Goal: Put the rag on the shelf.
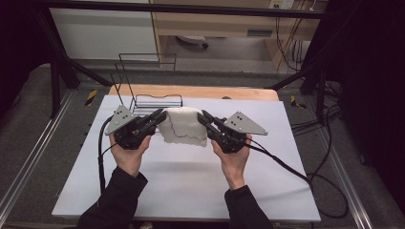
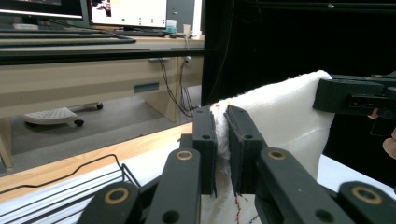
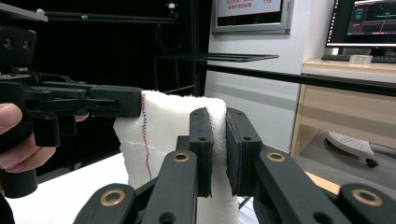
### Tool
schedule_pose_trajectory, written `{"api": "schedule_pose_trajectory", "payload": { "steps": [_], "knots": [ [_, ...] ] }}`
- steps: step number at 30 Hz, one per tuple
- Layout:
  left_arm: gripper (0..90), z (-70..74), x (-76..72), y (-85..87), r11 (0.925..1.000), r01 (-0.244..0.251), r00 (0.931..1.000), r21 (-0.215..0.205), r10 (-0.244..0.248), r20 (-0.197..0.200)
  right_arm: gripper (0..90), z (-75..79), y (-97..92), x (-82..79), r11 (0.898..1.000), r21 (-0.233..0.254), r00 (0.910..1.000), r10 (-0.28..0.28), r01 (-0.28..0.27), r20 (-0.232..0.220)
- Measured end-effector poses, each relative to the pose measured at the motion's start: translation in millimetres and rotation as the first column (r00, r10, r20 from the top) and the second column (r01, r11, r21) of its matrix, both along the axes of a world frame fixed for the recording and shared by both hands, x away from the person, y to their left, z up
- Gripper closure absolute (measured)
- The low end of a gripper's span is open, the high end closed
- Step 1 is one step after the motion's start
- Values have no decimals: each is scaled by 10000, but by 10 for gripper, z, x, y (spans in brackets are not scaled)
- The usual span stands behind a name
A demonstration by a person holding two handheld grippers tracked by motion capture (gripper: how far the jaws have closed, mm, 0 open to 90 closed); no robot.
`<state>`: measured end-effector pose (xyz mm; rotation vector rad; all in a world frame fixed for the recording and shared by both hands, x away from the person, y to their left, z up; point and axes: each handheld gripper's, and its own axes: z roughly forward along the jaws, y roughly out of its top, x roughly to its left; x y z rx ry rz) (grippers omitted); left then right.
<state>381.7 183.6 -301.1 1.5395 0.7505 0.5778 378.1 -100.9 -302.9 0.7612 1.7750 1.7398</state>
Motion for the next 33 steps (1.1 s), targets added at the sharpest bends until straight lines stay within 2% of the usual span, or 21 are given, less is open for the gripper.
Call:
{"api": "schedule_pose_trajectory", "payload": {
  "steps": [23,27,33],
  "knots": [
    [825,169,53,271,9977,-588,9973,-326,602,430,822,172,298,136,9998,157,9995,139,-143,276],
    [825,194,68,306,9968,-639,9968,-485,661,460,822,212,343,147,9996,206,9992,162,-169,359],
    [825,242,93,355,9957,-798,9947,-465,825,614,822,269,412,189,9996,241,9988,152,-164,465]
  ]
}}
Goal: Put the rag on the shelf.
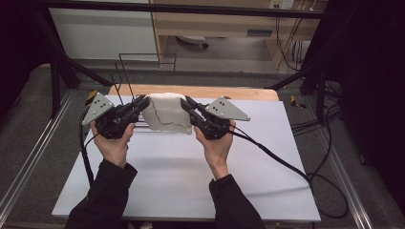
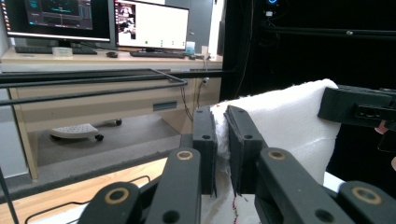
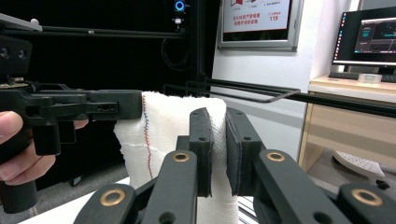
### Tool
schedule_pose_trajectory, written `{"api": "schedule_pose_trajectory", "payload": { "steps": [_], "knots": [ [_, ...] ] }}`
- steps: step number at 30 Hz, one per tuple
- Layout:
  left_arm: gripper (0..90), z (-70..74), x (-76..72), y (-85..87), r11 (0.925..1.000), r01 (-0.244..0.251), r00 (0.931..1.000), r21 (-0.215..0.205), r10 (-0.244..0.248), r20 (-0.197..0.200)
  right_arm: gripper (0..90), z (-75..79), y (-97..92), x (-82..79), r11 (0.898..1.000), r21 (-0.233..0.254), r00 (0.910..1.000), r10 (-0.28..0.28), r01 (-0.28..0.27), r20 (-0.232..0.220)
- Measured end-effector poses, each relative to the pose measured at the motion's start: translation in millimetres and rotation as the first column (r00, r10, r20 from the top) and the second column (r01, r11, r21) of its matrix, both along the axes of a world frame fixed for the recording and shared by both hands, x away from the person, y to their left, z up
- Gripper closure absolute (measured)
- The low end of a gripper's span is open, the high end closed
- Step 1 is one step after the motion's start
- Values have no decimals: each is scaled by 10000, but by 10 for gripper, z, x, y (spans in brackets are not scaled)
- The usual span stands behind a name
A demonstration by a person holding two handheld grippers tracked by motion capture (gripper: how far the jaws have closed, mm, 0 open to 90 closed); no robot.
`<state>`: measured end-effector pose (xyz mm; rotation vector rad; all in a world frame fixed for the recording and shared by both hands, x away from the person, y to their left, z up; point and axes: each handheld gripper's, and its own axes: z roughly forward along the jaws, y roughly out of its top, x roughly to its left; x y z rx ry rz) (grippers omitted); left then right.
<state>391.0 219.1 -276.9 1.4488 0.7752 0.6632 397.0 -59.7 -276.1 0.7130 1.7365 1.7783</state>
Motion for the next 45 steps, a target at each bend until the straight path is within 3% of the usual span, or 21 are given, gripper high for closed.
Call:
{"api": "schedule_pose_trajectory", "payload": {
  "steps": [18,28,45],
  "knots": [
    [826,213,121,214,9989,-317,9993,-350,323,175,822,178,225,162,9997,166,9997,147,-150,200],
    [826,369,159,354,9970,-517,9974,-579,544,464,821,342,384,234,9995,193,9986,229,-238,482],
    [826,685,247,547,9949,-895,9913,-474,936,930,822,655,625,404,9997,182,9956,149,-167,925]
  ]
}}
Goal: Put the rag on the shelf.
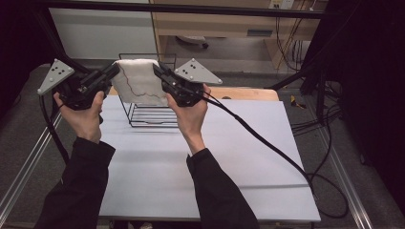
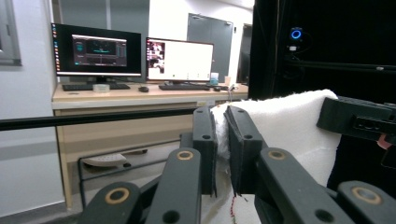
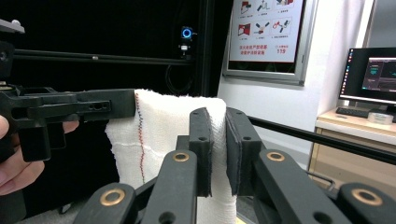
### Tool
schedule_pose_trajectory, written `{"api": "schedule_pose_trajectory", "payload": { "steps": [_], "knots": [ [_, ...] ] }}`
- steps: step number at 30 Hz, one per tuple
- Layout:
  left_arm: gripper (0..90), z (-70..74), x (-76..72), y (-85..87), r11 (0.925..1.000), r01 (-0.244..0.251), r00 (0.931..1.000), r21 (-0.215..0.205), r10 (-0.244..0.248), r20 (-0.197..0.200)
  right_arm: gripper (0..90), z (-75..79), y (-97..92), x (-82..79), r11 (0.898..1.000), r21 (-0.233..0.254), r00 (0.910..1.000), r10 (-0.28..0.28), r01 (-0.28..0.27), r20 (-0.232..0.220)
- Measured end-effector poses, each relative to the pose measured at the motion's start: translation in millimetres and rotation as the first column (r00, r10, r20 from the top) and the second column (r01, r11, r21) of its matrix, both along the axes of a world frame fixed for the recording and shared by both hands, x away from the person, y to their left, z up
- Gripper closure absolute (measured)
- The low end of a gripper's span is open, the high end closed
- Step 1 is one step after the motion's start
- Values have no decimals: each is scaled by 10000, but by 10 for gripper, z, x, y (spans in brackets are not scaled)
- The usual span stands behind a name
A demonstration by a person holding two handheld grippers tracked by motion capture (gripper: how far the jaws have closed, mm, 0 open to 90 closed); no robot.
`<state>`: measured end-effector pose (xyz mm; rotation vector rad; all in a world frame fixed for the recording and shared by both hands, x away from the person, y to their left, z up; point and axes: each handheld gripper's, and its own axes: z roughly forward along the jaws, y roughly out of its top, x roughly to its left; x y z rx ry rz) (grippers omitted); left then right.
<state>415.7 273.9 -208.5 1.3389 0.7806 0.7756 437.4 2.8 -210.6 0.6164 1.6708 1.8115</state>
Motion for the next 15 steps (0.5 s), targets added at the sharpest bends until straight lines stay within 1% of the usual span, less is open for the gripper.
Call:
{"api": "schedule_pose_trajectory", "payload": {
  "steps": [4,5,10,15],
  "knots": [
    [826,68,43,53,10000,-73,10000,-24,73,24,822,74,62,41,10000,-57,10000,-1,2,86],
    [826,84,51,64,10000,-91,9999,-37,91,43,822,112,91,60,10000,-85,9999,8,-7,116],
    [826,149,91,108,9997,-233,9996,-32,233,130,822,181,146,100,9999,-124,9997,-23,26,233],
    [826,205,144,148,9996,-275,9995,-68,276,168,822,241,204,166,9999,-92,9995,-58,61,317]
  ]
}}
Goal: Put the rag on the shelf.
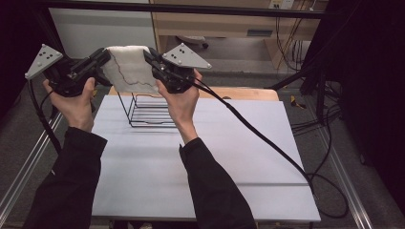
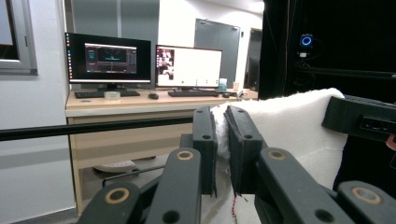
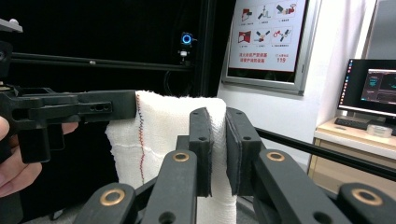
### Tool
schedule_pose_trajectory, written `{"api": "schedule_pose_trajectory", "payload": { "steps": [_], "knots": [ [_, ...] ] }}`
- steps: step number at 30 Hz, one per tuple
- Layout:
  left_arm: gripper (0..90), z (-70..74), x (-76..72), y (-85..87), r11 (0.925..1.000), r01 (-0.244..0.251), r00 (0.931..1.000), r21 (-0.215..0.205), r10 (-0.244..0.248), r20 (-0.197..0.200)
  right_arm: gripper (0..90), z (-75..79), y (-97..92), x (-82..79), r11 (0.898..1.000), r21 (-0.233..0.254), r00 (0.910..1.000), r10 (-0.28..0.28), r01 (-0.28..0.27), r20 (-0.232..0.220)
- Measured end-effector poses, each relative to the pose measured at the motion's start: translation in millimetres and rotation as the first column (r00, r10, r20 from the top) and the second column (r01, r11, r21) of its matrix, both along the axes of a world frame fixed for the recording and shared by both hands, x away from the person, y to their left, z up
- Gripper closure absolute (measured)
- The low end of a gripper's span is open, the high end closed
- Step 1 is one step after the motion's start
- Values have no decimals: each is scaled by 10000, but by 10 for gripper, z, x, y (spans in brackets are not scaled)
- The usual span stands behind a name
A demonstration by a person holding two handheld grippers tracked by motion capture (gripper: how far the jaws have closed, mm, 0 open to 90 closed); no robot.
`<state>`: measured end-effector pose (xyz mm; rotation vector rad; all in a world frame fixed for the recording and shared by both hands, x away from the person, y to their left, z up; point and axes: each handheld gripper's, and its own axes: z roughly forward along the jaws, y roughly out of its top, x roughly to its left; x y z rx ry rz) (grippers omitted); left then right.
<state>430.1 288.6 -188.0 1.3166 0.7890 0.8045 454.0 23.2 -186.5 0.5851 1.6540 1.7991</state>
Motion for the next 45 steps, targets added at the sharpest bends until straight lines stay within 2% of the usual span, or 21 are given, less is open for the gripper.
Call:
{"api": "schedule_pose_trajectory", "payload": {
  "steps": [8,25,28,36,45],
  "knots": [
    [826,90,70,-9,9999,-83,10000,80,83,17,822,47,10,69,10000,41,10000,-84,84,23],
    [826,260,331,-114,9998,-118,9999,182,119,-80,822,212,-61,277,9993,48,9993,-367,367,60],
    [826,285,377,-130,9993,-212,9997,305,215,-90,822,223,-61,319,9990,29,9990,-448,448,55],
    [826,313,519,-141,9993,-258,9994,277,264,-204,822,242,-54,451,9984,16,9984,-573,573,-11],
    [826,306,655,-147,9984,-357,9988,431,371,-314,822,237,-50,611,9979,-77,9978,-642,641,-163]
  ]
}}
